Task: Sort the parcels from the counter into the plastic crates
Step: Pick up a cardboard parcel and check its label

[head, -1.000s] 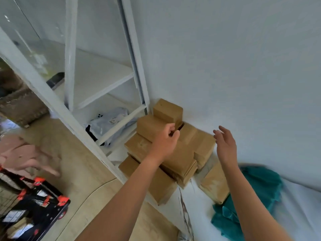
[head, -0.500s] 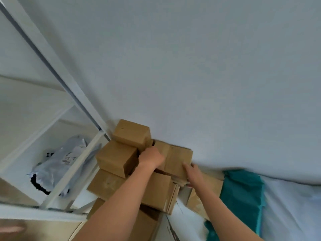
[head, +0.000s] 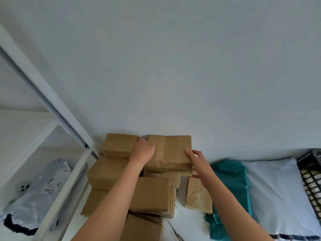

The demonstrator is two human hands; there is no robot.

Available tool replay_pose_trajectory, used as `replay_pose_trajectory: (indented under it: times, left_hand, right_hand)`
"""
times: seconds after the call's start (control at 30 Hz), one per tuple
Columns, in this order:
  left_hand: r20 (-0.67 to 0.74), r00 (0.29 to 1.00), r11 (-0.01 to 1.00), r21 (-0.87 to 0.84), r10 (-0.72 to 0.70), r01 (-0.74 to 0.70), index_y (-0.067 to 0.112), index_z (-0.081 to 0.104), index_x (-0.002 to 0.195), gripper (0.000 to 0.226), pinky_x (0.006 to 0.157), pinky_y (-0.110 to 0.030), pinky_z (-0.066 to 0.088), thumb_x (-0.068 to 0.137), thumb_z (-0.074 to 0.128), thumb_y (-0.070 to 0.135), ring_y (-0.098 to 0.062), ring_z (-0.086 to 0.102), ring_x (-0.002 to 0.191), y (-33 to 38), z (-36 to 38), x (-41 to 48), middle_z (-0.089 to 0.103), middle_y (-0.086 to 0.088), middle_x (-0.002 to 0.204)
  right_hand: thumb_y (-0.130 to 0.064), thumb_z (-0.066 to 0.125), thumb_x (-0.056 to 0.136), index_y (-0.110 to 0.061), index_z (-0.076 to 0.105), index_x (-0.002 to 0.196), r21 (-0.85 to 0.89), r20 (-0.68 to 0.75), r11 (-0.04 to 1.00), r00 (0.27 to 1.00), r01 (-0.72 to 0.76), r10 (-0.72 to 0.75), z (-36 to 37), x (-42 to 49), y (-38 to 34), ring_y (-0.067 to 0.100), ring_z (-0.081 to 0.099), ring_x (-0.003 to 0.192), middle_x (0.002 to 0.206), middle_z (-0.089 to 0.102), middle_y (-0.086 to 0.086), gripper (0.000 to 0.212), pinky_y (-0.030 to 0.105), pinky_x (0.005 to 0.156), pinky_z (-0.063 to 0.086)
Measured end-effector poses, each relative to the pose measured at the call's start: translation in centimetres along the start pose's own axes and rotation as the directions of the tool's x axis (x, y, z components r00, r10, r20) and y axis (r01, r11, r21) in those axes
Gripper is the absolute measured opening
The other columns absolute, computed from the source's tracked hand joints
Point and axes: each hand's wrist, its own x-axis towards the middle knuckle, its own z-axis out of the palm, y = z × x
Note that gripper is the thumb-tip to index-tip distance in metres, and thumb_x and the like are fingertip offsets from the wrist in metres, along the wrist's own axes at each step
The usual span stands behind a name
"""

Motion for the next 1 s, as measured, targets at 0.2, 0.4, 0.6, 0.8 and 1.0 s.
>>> replay_pose_trajectory:
  times: [0.2,0.4,0.6,0.8,1.0]
  left_hand:
    - [-0.132,0.951,0.925,-0.231,0.279,-0.303,0.029,0.051,0.129,0.021,0.063,-0.021,0.044,0.108,0.051,0.028,-0.004,0.06,0.082,3.0,-6.4,-6.7,0.058,0.019,0.108]
    - [-0.294,0.802,0.654,-0.467,0.52,-0.595,0.037,0.049,0.143,0.034,0.072,-0.014,0.054,0.111,0.047,0.024,0.002,0.066,0.091,3.2,-11.5,-13.6,0.066,0.024,0.12]
    - [-0.419,0.717,0.542,-0.47,0.558,-0.697,0.03,0.048,0.145,0.037,0.079,-0.018,0.057,0.111,0.046,0.015,0.004,0.066,0.098,2.5,-13.5,-18.1,0.066,0.033,0.118]
    - [-0.403,0.742,0.545,-0.507,0.536,-0.668,0.039,0.047,0.144,0.036,0.088,-0.015,0.053,0.109,0.052,0.033,0.003,0.061,0.118,3.2,-13.3,-19.1,0.063,0.03,0.128]
    - [-0.23,0.863,0.563,-0.678,0.449,-0.473,0.067,0.02,0.15,0.094,0.112,-0.044,0.05,0.07,0.066,0.085,-0.012,0.049,0.143,4.7,-9.6,-20.6,0.04,0.01,0.162]
  right_hand:
    - [-0.064,0.057,0.097,-0.037,0.046,0.139,0.084,-0.109,0.953,0.954,0.29,-0.28,0.6,-8.2,-4.9,0.014,0.065,0.104,0.123,0.061,-0.006,0.052,0.038,0.081,0.06]
    - [-0.07,0.061,0.091,-0.045,0.049,0.14,0.082,-0.242,0.806,0.796,0.587,-0.555,2.2,-16.4,-7.7,0.011,0.071,0.109,0.124,0.069,-0.006,0.057,0.043,0.095,0.06]
    - [-0.072,0.058,0.088,-0.05,0.044,0.14,0.08,-0.197,0.721,0.72,0.689,-0.666,3.0,-22.0,-7.6,0.008,0.07,0.112,0.125,0.071,-0.007,0.058,0.04,0.104,0.054]
    - [-0.053,0.062,0.094,-0.05,0.043,0.141,0.173,-0.164,0.728,0.748,0.663,-0.643,2.0,-22.7,-7.8,0.006,0.071,0.109,0.122,0.071,-0.006,0.05,0.051,0.103,0.056]
    - [-0.044,0.071,0.084,-0.052,0.028,0.152,0.466,-0.145,0.649,0.775,0.601,-0.615,3.0,-23.0,-6.6,0.023,0.073,0.112,0.126,0.066,-0.003,0.08,0.057,0.099,0.058]
